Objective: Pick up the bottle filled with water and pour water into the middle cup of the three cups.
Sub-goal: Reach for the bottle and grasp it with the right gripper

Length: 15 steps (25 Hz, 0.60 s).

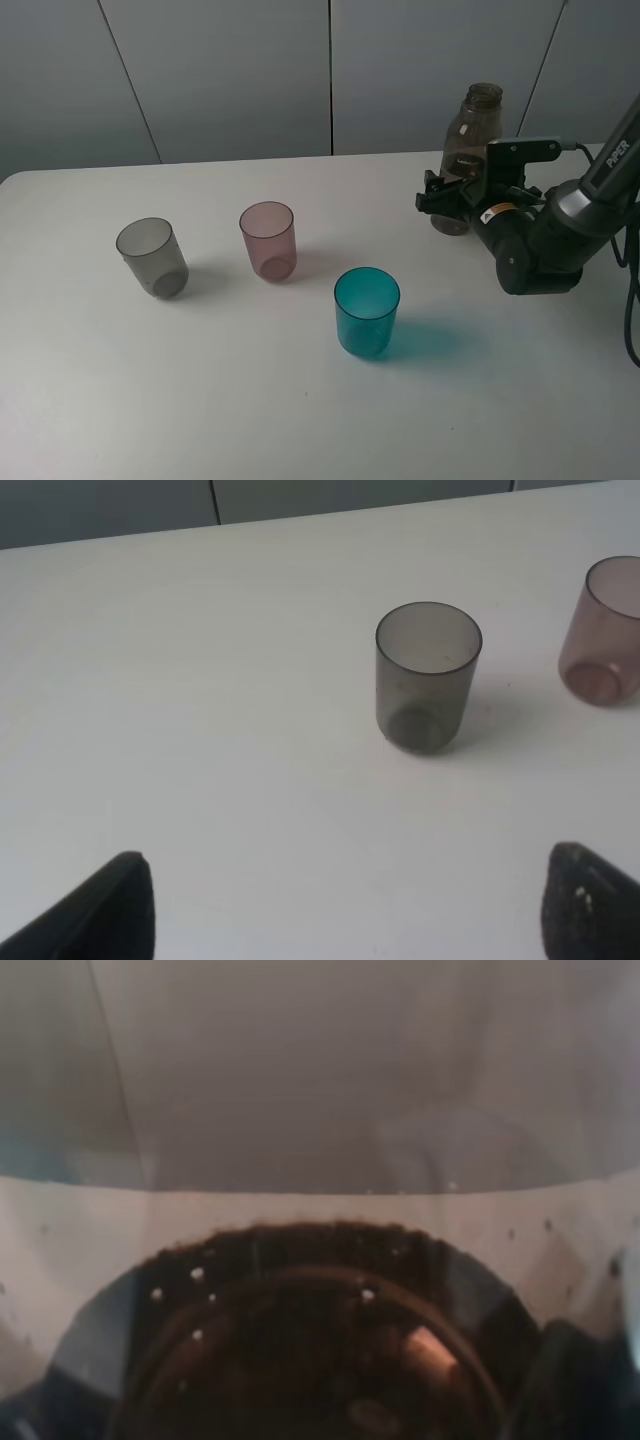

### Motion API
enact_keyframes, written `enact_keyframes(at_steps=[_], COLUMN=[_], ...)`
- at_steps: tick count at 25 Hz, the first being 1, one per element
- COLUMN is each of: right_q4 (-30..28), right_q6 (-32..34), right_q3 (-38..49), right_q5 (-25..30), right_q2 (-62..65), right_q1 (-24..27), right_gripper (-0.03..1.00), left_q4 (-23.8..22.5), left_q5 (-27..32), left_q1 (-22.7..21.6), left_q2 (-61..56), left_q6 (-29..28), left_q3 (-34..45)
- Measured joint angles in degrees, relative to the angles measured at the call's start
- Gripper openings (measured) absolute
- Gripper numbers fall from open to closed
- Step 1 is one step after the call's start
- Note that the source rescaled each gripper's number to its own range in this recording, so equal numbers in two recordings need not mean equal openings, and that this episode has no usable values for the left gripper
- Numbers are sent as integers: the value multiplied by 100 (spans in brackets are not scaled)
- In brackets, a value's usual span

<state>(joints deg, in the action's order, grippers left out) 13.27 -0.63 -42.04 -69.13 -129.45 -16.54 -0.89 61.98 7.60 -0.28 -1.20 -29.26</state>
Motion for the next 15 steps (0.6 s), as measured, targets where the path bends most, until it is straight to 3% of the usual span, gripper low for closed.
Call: enact_keyframes(at_steps=[2, 3, 15], right_q4=[-12, -27, -27], right_q6=[-11, -11, -23], right_q3=[0, 0, 0], right_q5=[0, 0, -10], right_q2=[0, 0, 0], right_q1=[0, 0, 0], right_gripper=[7, 0, 0], left_q4=[0, 0, 0], left_q5=[0, 0, 0], left_q1=[0, 0, 0], left_q2=[0, 0, 0], left_q6=[0, 0, 0], left_q3=[0, 0, 0])
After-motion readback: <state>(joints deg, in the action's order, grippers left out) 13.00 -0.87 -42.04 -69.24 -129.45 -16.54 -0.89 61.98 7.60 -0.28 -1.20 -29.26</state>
